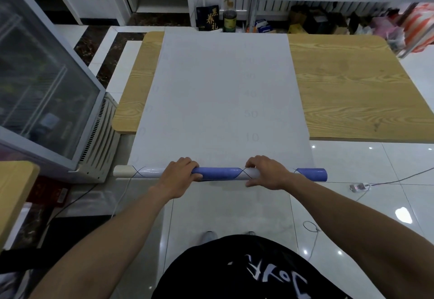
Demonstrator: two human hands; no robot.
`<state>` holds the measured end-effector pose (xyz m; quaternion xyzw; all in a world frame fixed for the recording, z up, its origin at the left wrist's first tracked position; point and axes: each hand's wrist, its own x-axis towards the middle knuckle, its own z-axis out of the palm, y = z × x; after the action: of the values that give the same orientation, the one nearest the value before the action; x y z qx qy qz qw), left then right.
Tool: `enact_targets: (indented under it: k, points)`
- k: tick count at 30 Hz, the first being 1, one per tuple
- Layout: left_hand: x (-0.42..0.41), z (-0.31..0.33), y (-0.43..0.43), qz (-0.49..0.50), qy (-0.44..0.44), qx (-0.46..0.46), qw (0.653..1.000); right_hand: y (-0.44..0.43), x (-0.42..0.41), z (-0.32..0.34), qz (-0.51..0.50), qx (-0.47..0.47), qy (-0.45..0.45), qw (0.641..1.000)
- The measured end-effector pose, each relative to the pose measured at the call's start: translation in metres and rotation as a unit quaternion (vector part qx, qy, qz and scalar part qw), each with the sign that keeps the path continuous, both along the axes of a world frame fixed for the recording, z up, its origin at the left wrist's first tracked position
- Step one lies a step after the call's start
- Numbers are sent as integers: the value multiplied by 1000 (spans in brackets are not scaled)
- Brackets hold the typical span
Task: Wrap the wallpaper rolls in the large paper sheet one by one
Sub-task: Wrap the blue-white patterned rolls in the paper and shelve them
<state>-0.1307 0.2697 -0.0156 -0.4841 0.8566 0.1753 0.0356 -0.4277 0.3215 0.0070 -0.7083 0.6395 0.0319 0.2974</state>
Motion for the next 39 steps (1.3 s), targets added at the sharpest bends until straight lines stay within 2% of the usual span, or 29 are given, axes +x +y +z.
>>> enact_targets:
  k: [7,11,18,23,27,32,36,39]
  points:
    - [2,2,1,34,51,31,998,-4,-1,0,-2,17,-1,1000]
    - [0,4,-4,6,12,3,1000,-3,-2,-2,-18,37,0,999]
    - [2,-2,-10,-19,-12,-13,1000,-6,-3,-1,18,-9,33,999]
    - [2,7,-6,34,53,32,997,-7,-4,-2,0,8,21,1000]
    - [2,12,-10,9,18,0,1000,-5,-5,-1,-12,15,7,1000]
    - [2,8,-13,-13,28,-22,999,-4,-7,-2,15,-33,31,999]
    - [2,7,-12,-14,24,-22,999,-9,-7,0,21,-49,70,996]
    - [2,10,-11,15,45,4,999,-10,-10,2,13,-32,53,998]
